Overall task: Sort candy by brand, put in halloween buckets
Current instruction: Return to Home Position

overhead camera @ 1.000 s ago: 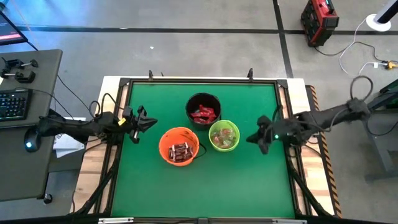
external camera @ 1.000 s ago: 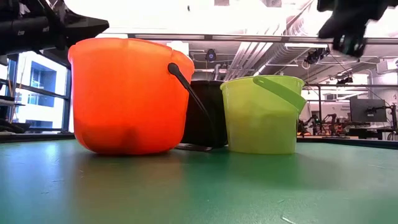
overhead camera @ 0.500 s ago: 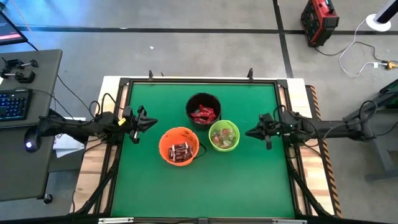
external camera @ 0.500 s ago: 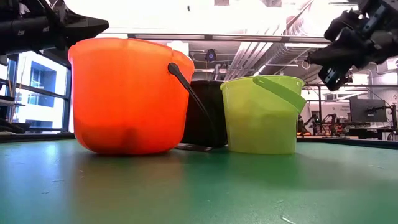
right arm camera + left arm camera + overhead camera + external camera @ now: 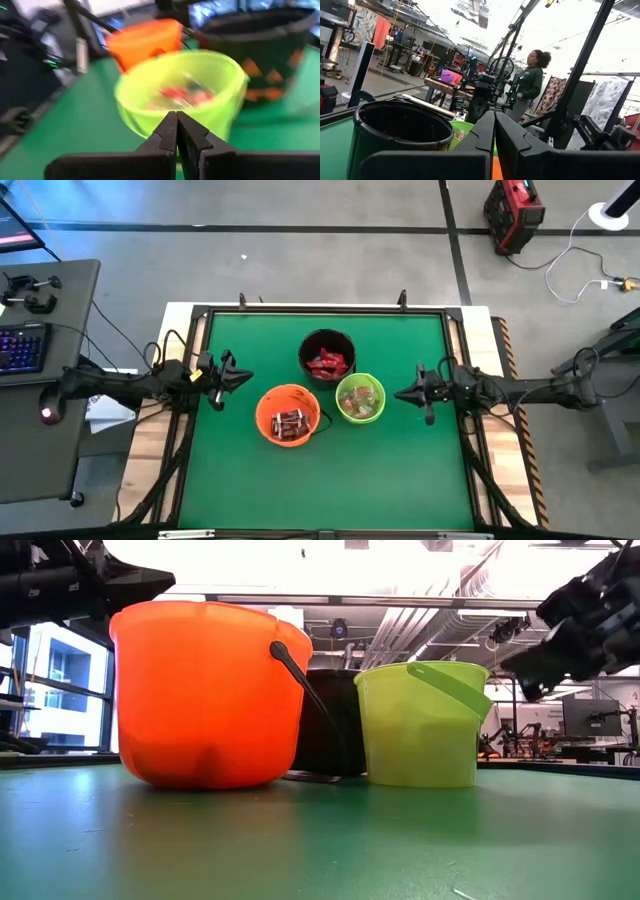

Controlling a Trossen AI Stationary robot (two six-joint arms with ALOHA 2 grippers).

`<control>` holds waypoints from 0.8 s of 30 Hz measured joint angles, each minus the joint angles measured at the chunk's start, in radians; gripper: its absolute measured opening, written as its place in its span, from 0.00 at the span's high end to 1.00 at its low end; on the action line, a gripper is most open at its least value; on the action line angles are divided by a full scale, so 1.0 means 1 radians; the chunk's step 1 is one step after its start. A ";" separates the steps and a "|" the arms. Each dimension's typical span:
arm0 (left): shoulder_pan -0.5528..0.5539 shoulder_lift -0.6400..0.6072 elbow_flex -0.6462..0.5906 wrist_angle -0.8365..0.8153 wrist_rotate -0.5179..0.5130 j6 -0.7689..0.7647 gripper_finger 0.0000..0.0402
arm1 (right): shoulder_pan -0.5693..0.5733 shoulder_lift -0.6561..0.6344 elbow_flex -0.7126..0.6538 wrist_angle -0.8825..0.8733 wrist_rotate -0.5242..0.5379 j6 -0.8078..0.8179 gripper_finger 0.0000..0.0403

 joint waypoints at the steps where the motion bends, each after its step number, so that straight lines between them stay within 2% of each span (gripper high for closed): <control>1: 0.000 0.000 0.000 0.000 0.000 0.000 0.99 | -0.001 0.000 0.000 -0.024 0.023 -0.002 1.00; 6: 0.000 0.000 0.000 0.000 0.000 0.000 0.99 | -0.001 0.003 0.000 -0.096 0.085 0.017 1.00; 14: 0.000 0.000 0.000 0.000 0.000 0.000 0.99 | 0.002 0.002 0.001 -0.098 0.088 0.010 1.00; 23: 0.000 0.000 0.000 -0.003 0.000 0.000 0.99 | 0.082 -0.299 0.001 -0.099 0.090 0.009 1.00; 24: 0.000 0.000 0.000 -0.006 0.000 0.000 0.99 | 0.083 -0.301 0.004 -0.079 0.089 0.009 1.00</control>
